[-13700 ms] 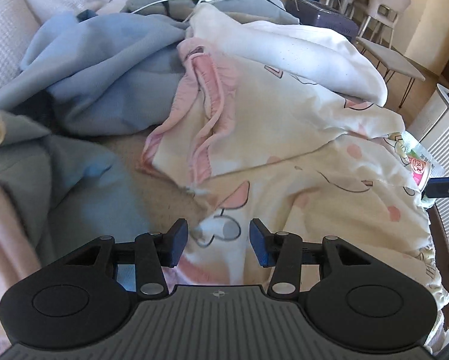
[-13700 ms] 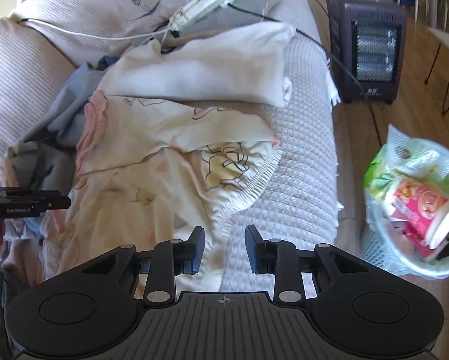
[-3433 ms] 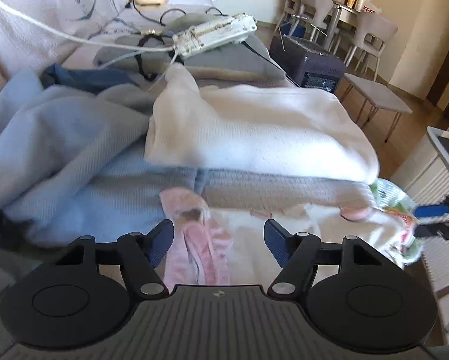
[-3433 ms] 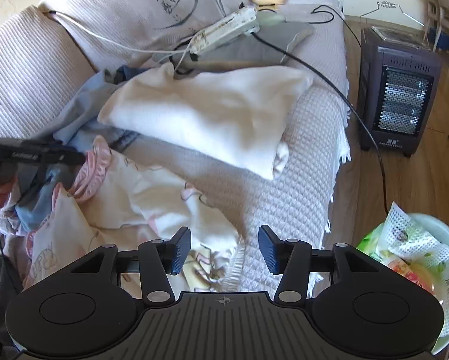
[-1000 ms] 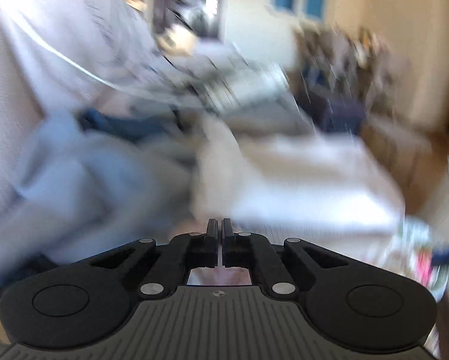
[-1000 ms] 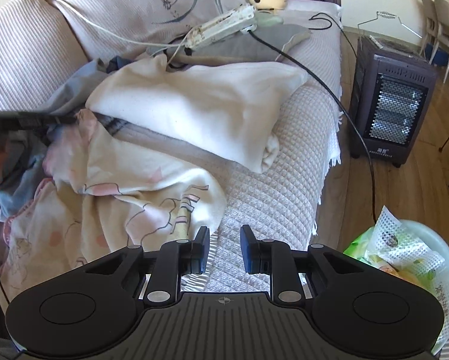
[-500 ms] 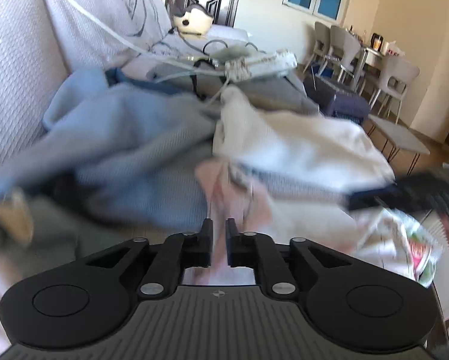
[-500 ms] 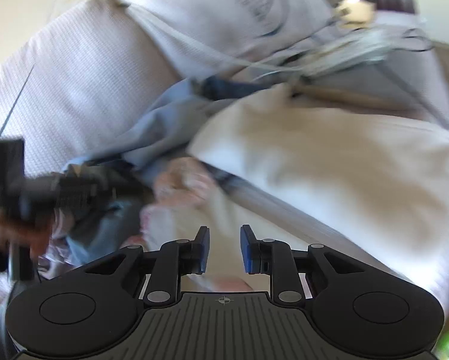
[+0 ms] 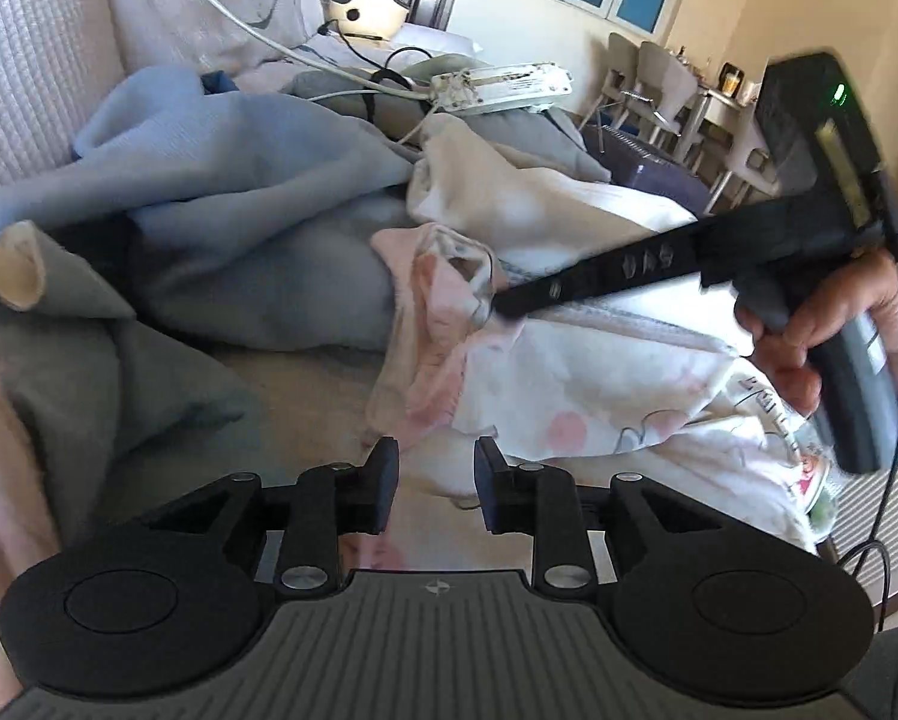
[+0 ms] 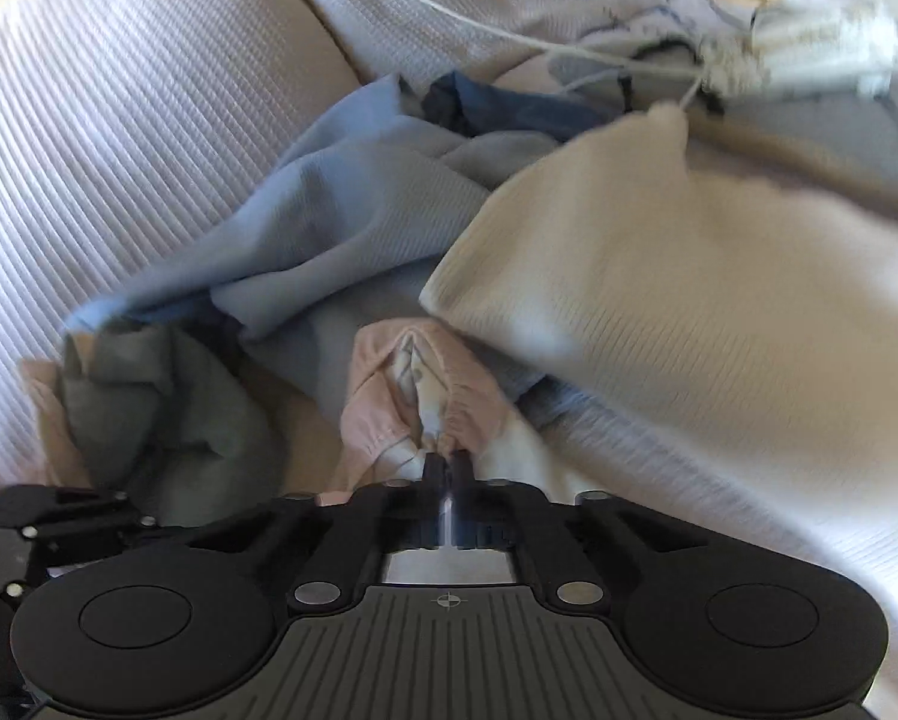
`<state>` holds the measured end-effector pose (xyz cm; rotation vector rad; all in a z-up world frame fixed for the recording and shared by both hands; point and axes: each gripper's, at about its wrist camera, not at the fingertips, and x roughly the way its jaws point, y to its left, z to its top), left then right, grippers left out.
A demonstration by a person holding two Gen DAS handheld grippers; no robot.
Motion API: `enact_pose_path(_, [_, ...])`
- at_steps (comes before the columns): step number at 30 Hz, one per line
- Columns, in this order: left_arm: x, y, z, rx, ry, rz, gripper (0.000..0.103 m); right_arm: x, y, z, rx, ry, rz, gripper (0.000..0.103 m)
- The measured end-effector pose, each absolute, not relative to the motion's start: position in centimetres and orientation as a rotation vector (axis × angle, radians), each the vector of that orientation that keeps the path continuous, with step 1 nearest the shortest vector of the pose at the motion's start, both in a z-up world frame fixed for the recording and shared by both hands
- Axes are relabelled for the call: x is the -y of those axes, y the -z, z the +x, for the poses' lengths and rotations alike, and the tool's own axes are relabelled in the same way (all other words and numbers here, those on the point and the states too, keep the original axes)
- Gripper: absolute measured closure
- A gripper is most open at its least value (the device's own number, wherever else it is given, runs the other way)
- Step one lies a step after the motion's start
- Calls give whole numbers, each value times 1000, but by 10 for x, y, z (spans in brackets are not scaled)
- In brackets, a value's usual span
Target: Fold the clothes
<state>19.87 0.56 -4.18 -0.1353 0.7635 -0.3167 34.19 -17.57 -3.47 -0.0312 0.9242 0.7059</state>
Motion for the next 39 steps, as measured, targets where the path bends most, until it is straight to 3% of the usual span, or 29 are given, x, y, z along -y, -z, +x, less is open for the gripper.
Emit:
enact_pose_path(8, [6,62,226,-813,294,-39,74,187,-62,316,-777,-678,-107,101])
enact_pose_path(15, [-19,45,229,-726,247,-93,74,200,-129,223,-780,-758,-113,102])
enact_pose_path(20, [-49,12,193,-690,257,-188,73,194,-99,158,-870,-827,55,103])
enact_pose_path(24, [-68,-16,135,-657,232,-150,62,169,-42,141,-952,-821,93,103])
enact_pose_path(29, [-88,-20,85,-705,186,-112,58,154,2,134,-1006,-759,90,102])
enact_pose_path(31, [-90,-17,76,-725,191,-99,58,159,4,130,-1001,-711,80,94])
enact_pose_path(35, [-81,-18,70,-726,215,-112,54,185,-8,122,-950,-648,120,94])
enact_pose_path(39, [-63,-26,62,-683,256,-98,42,226,-35,112,-873,-545,100,81])
